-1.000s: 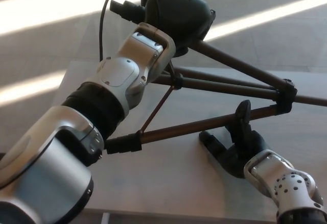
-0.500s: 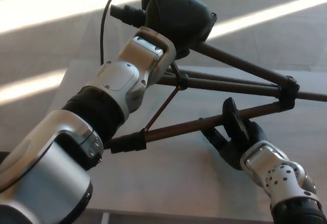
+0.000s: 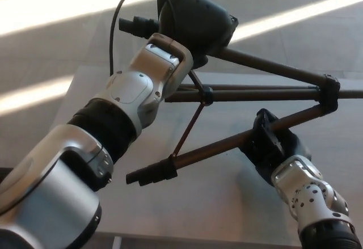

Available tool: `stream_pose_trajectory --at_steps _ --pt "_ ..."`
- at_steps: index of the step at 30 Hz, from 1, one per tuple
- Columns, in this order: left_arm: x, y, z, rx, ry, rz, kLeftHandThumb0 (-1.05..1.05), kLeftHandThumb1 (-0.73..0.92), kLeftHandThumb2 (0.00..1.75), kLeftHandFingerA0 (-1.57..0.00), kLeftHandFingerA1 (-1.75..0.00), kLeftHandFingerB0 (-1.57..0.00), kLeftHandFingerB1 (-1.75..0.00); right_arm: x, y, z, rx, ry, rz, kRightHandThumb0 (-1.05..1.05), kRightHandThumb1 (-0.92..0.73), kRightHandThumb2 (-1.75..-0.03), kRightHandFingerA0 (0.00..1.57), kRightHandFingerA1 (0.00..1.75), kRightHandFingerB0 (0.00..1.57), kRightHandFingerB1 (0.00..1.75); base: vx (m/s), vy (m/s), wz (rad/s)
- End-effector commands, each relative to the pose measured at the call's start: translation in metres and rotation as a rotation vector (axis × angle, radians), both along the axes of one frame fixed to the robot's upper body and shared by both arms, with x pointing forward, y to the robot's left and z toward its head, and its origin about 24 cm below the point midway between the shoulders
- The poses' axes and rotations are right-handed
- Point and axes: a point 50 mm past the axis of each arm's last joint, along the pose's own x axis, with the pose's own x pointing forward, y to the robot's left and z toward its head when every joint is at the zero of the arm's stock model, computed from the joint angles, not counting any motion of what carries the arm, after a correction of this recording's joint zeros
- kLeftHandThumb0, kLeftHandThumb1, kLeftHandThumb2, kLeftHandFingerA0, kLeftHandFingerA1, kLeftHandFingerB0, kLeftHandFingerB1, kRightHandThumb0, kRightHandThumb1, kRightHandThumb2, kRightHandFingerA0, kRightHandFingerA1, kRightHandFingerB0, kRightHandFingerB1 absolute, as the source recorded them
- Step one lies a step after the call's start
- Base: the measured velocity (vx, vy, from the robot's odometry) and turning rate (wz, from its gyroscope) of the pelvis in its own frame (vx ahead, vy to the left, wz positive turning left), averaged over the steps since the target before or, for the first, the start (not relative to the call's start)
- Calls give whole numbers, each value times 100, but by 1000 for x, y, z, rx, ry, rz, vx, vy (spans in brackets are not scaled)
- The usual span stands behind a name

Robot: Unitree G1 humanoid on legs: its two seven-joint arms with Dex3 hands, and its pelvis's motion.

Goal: Use both hands of the robot to pick up the tripod lying in the middle of the desk and make it stand upright on the desk

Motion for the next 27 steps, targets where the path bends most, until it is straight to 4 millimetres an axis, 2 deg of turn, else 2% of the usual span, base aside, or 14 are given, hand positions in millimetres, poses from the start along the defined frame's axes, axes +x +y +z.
stream_pose_trajectory --at_steps 1,6,7,12,13,14,15,16,21,22,23,24,25,27 --pt "2 11 6 10 -30 16 -22 60 84 -95 -162 -85 -91 8 -9 23 -67 -69 -92 -19 -63 -115 98 175 79 162 0 0 0" --pt "9 35 23 -73 -28 93 -21 63 80 -92 -145 -78 -85 14 -26 47 -154 -146 -102 -24 -69 -100 98 175 79 159 0 0 0" --pt "10 48 29 -134 -72 116 -17 57 83 -94 -147 -82 -99 17 -33 60 -205 -175 -81 -28 -70 -97 100 175 70 173 0 0 0" --pt "11 72 30 -203 -50 206 -24 63 68 -84 -168 -77 -116 23 -46 86 -328 -235 -58 -29 -63 -114 103 175 73 175 0 0 0" --pt "12 79 30 -212 -32 228 -28 63 62 -84 -163 -81 -98 26 -49 97 -380 -257 -47 -29 -59 -119 104 175 73 175 0 0 0" --pt "9 91 26 -312 -30 231 -18 56 66 -85 -167 -76 -128 28 -50 117 -423 -301 -15 -28 -59 -120 103 175 72 174 0 0 0" --pt "9 91 26 -311 -30 232 -18 56 66 -85 -167 -76 -128 28 -50 116 -423 -300 -12 -28 -59 -120 103 175 72 174 0 0 0" --pt "7 102 20 -391 -29 262 -20 58 69 -82 -175 -69 -150 30 -51 134 -527 -332 33 -26 -48 -130 102 175 74 173 0 0 0" --pt "0 122 3 -553 43 341 -18 52 76 -83 -175 -68 -156 29 -53 169 -714 -388 161 -24 -47 -129 95 175 72 171 0 0 0" --pt "-3 133 -13 -614 66 364 -14 60 79 -90 -162 -78 -120 29 -51 184 -782 -382 219 -24 -45 -130 94 175 73 168 0 0 0" --pt "-5 136 -20 -639 67 367 -18 61 74 -87 -170 -77 -135 28 -49 189 -825 -386 236 -24 -44 -132 94 175 71 169 0 0 0" --pt "-7 137 -25 -656 73 375 -19 62 75 -93 -161 -82 -102 28 -48 191 -849 -388 249 -24 -42 -135 94 175 73 168 0 0 0" --pt "-7 138 -28 -667 81 385 -19 62 75 -93 -161 -82 -102 28 -47 193 -859 -389 260 -24 -42 -135 94 175 73 168 0 0 0" --pt "-11 139 -40 -737 124 408 -19 59 76 -91 -160 -78 -73 29 -43 194 -906 -392 284 -24 -43 -134 95 175 73 170 0 0 0"
